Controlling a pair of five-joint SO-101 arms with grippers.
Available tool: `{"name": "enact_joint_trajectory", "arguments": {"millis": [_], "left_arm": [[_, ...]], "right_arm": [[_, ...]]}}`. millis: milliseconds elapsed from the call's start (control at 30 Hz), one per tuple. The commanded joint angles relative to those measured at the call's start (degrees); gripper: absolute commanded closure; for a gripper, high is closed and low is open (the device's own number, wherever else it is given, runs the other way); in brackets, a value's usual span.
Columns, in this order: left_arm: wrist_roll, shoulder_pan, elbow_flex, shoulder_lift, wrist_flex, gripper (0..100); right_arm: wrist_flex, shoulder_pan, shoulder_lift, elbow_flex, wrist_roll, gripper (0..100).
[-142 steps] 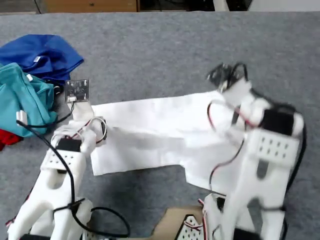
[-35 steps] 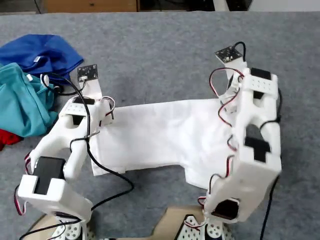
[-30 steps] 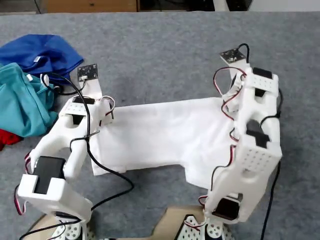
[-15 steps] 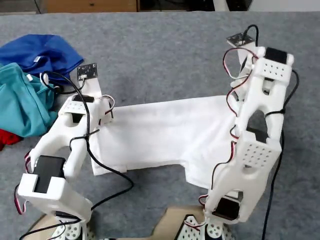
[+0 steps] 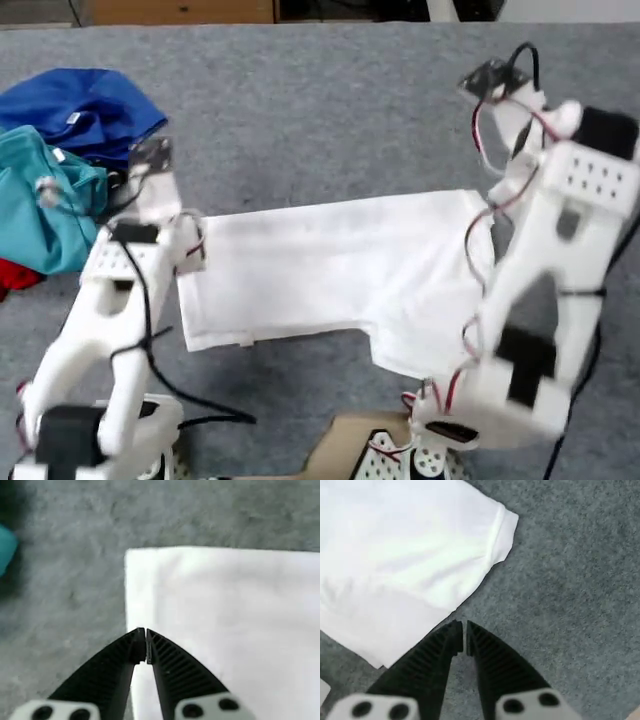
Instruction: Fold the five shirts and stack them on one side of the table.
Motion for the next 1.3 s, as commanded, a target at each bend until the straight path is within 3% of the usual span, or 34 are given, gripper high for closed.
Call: {"name": "enact_joint_trajectory", "arguments": {"millis": [0, 200, 367, 600, 700, 867, 1267], "left_arm": [[-0.4, -4.1, 6.0, -5.9, -1.7, 98], [-0.4, -12.1, 13.1, -6.8, -5.2, 98], [-0.3, -13.3, 12.2, -6.3, -5.3, 98], [-0.3, -13.3, 12.3, -6.3, -5.2, 98], [-0.3, -13.3, 12.3, -6.3, -5.2, 98], [-0.3, -13.3, 12.3, -6.3, -5.4, 98], [-0.3, -13.3, 12.3, -6.3, -5.6, 98]], "right_arm": [[-4.7, -0.5, -16.8, 19.2, 5.1, 96.2], [-12.8, -2.7, -39.3, 49.8, 11.9, 96.2], [-14.0, -2.7, -52.1, 66.2, 17.2, 95.9], [-13.5, -2.2, -62.2, 73.1, 19.9, 92.5], [-11.6, -0.5, -62.5, 74.4, 24.1, 84.9], [-11.3, 1.9, -62.5, 77.5, 30.1, 82.5], [-13.6, -3.4, -62.3, 83.6, 30.6, 81.5]]}}
